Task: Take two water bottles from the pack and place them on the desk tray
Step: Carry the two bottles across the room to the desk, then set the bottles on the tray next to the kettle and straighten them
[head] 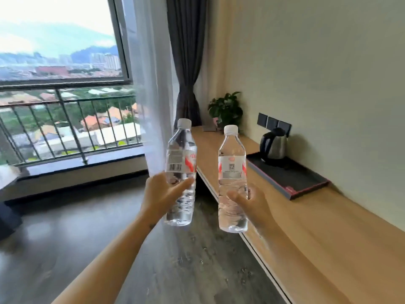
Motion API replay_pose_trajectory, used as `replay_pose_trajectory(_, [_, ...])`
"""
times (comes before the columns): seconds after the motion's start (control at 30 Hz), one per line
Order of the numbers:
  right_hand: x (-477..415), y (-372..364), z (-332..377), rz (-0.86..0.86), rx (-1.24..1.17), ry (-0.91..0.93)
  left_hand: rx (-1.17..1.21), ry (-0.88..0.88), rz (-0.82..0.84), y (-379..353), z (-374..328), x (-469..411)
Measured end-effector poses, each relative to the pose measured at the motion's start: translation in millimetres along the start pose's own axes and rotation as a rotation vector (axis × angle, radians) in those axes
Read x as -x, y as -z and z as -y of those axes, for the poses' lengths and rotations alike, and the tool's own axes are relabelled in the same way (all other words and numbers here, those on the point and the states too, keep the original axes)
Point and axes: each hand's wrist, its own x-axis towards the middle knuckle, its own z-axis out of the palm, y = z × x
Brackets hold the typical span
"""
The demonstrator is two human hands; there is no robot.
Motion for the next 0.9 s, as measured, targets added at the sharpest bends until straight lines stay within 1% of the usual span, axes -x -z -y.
replay_pose_trajectory(0.07, [-42.3, 14.6, -5.5, -0.081, 0.017, -0.032, 0.051, -0.042, 0.066, -31.9, 1.4, -61.1])
replay_pose_trajectory(0.13, [-81.3, 39.1, -15.2, -0.197, 0.029, -0.059, 0.140, -0.076, 0.153, -75.7, -0.4, -118.8])
replay_pose_trajectory(0.2, [-110.2, 63.8, -21.8, -0.299, 0.065, -0.061, 0.188, -0.115, 0.207, -115.0, -5.4, -159.3])
replay_pose_trajectory(0.27, [-148.7, 94.3, -41.2, -0.421, 0.112, -0.079, 0.220, -0.185, 0.290, -167.4, -8.3, -205.8])
replay_pose_trajectory(0.4, [-217.3, 152.1, -92.3, -0.626, 0.113, -0.097, 0.249, -0.292, 0.417, -273.0, -10.9, -284.2])
replay_pose_trajectory(0.5, [-261.2, 190.7, -121.5, -0.741, 0.098, -0.150, 0.303, -0.318, 0.535, -348.8, -19.6, -331.4])
replay_pose_trajectory(0.63, [-297.6, 227.0, -144.3, -0.874, 0.099, -0.201, 0.388, -0.337, 0.699, -429.6, -34.3, -367.1])
replay_pose_trajectory(0.73, [-315.4, 251.9, -157.4, -0.925, 0.087, -0.222, 0.431, -0.304, 0.801, -486.7, -37.9, -381.0])
replay_pose_trajectory(0.9, [-339.4, 290.0, -191.1, -1.021, 0.100, -0.281, 0.430, -0.249, 0.952, -574.9, -36.0, -389.9])
